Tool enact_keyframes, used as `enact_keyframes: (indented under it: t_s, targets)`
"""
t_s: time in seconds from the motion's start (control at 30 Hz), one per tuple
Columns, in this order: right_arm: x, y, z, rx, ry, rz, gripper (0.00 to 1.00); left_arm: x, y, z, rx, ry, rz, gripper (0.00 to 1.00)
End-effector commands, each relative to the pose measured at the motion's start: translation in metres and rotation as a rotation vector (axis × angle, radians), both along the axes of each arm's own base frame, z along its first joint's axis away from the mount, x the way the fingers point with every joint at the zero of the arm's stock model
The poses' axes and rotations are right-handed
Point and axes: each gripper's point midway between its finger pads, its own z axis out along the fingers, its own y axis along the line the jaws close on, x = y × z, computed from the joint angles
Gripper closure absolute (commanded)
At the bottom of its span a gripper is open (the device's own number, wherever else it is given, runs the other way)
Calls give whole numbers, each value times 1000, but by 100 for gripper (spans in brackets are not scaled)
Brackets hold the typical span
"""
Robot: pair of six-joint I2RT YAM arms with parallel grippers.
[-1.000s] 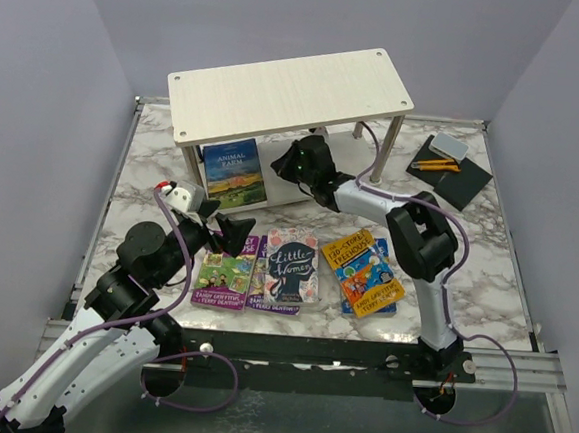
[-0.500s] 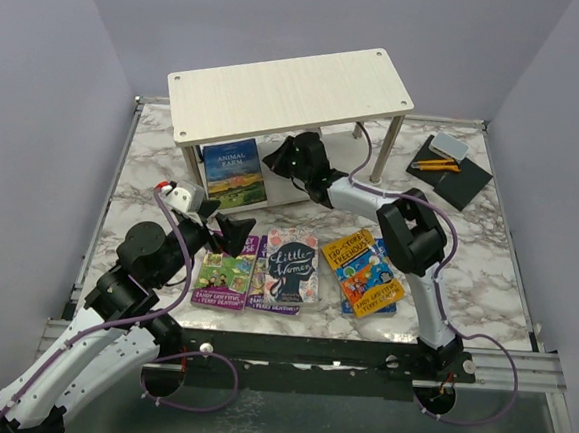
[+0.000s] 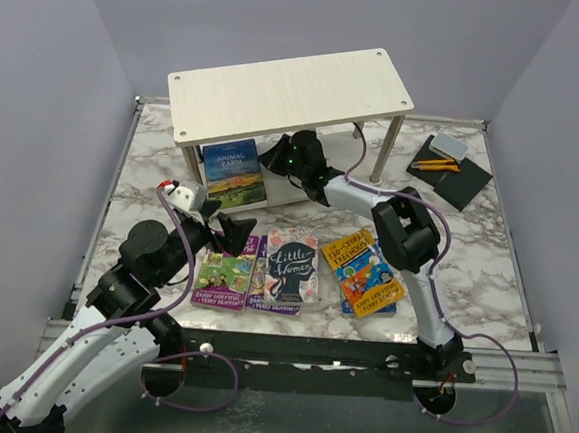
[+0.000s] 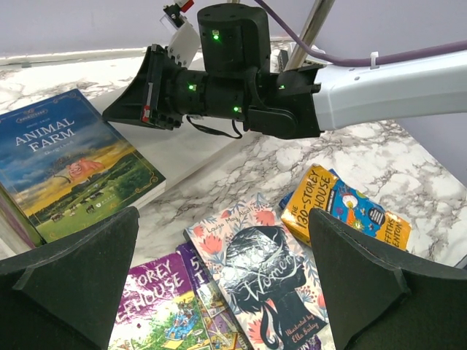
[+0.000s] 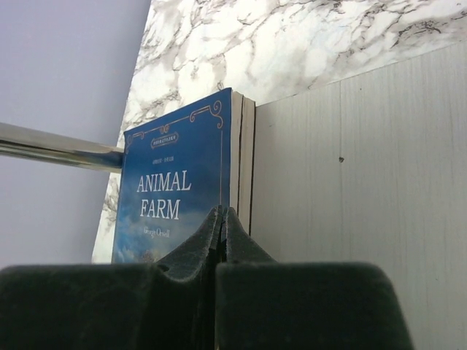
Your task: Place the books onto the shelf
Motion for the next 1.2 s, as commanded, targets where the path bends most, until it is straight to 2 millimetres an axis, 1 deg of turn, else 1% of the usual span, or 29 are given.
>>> enact_keyframes:
  t_s: [0.0, 0.1, 0.23, 0.33, 0.4, 0.57, 0.63, 0.67, 0.73, 0.83, 0.87, 0.97, 1.1, 1.17]
  targets:
    - [1, 7, -7, 4, 10, 32, 99, -1, -1, -3, 17, 0, -13, 1]
    - [0, 6, -4, 5, 4, 31, 100, -1, -1, -2, 17, 0, -12, 1]
    - [0, -4, 2, -8, -14, -8, 99, -1, -1, -2, 16, -1, -14, 1]
    - [-3, -12, 16, -5, -33, -24, 99, -1, -2, -3, 12, 4, -16, 1]
    - [-7, -19, 30, 8, -60, -35, 100, -2, -2, -3, 4, 9, -16, 1]
    - [-28, -41, 55, -2, -95, -44, 99, -5, -8, -8, -22, 42, -41, 1]
    - [-40, -50, 58, -23, -93, -39, 99, -5, -9, -9, -31, 56, -45, 1]
    - [-44, -60, 54, -45, -86, -62, 99, -5, -10, -9, -35, 60, -47, 1]
    - [-56, -73, 57, -63, -86, -72, 99, -5, -11, -9, -43, 72, -50, 1]
    - [-73, -95, 57, -97, -73, -83, 92, -9, -16, -12, -66, 106, -74, 1]
    - [-80, -103, 62, -104, -73, -84, 88, -9, -18, -13, -74, 117, -78, 1]
    - [-100, -125, 58, -154, -52, -89, 73, -10, -20, -20, -96, 160, -76, 1]
    - [-133, -147, 49, -220, -6, -54, 55, -7, -24, -41, -107, 251, -56, 1]
    - [-149, -155, 41, -254, 22, -19, 48, -4, -27, -54, -111, 306, -44, 1]
